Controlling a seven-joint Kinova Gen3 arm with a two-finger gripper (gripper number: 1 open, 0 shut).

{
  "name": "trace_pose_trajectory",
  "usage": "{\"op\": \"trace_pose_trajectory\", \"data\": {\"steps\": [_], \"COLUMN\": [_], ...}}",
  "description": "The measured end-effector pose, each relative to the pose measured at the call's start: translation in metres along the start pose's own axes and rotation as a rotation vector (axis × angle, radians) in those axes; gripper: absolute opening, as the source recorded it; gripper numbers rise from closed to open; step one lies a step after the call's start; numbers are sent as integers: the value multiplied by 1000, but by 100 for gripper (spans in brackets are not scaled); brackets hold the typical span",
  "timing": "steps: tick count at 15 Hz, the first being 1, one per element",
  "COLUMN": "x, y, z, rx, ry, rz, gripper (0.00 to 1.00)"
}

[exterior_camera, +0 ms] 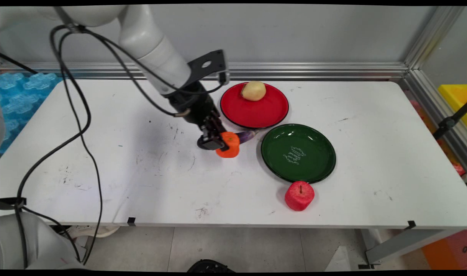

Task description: Place the picked object on the table

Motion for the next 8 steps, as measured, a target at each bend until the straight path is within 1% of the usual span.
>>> {"op": "trace_pose_trajectory", "data": {"steps": [4,8], "x": [-23,-40], "y": [6,10], "z": [-7,-9], "rx": [2,4], "ry": [-19,-29], "rz": [-14,-23], "gripper": [0,0]}}
